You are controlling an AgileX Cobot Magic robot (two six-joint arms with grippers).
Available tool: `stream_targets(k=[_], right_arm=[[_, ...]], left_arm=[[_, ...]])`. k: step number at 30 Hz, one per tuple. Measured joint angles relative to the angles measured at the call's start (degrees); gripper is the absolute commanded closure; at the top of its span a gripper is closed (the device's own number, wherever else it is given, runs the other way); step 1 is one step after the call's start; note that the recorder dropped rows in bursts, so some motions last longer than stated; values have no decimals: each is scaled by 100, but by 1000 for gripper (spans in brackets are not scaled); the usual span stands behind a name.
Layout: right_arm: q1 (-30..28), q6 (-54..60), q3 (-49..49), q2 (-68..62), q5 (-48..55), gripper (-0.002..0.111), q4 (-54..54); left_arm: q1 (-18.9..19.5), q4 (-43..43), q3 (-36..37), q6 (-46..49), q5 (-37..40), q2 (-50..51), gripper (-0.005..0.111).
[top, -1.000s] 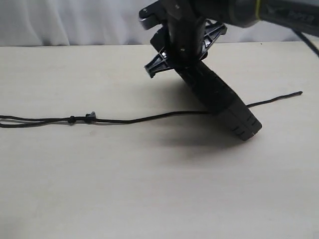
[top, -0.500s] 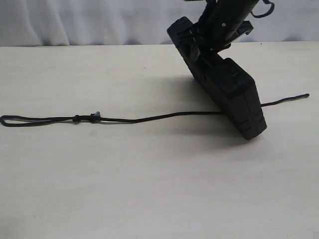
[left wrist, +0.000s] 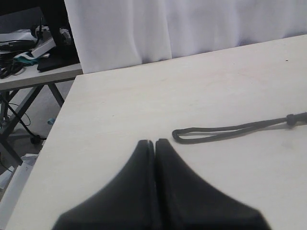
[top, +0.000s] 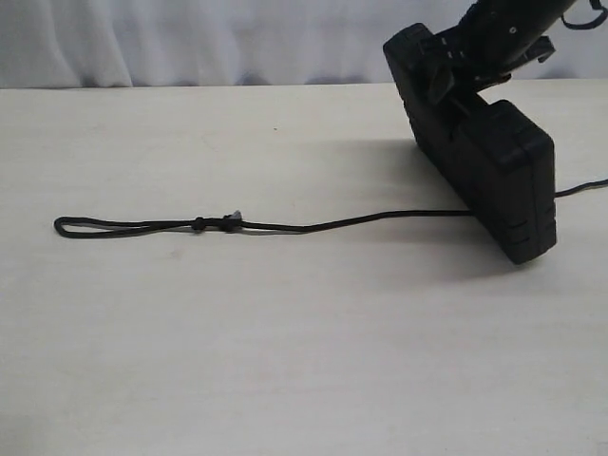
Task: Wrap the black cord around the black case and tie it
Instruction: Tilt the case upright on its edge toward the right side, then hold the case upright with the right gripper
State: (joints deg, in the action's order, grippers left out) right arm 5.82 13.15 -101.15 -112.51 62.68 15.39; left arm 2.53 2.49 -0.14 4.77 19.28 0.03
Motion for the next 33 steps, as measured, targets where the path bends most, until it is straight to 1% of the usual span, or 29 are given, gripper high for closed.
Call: stream_targets(k=[4,6,7,14,19,23,26,29,30,31,32,33], right_arm=[[-372,865,48,-14,120,104,1692],[-502,1001,57,-14,206,104,2087],[-526,1014,57,-14,204,104,2110],[-565,970,38,7,218,104,1372],[-481,893,38,31,120,104,1104],[-153,741,34,89,-92,104,690],[296,328,24,141,-310,104,-15],[517,115,-2,156,-350,104,-561],[590,79,-2,155,-350,103,-729],[611,55,-2,155,-359,98,-799],[634,40,-2,155,-359,89,-880],[634,3,-4,155,-359,85,-978]], left_arm=[[0,0,0,0,0,0,107],[0,0,0,0,0,0,107],[0,0,0,0,0,0,107],[0,0,0,0,0,0,107],[0,0,0,0,0,0,107],[0,0,0,0,0,0,107],[0,0,0,0,0,0,107],[0,0,0,0,0,0,107],[0,0,0,0,0,0,107],[0,0,0,0,0,0,107],[0,0,0,0,0,0,107],[0,0,0,0,0,0,107]])
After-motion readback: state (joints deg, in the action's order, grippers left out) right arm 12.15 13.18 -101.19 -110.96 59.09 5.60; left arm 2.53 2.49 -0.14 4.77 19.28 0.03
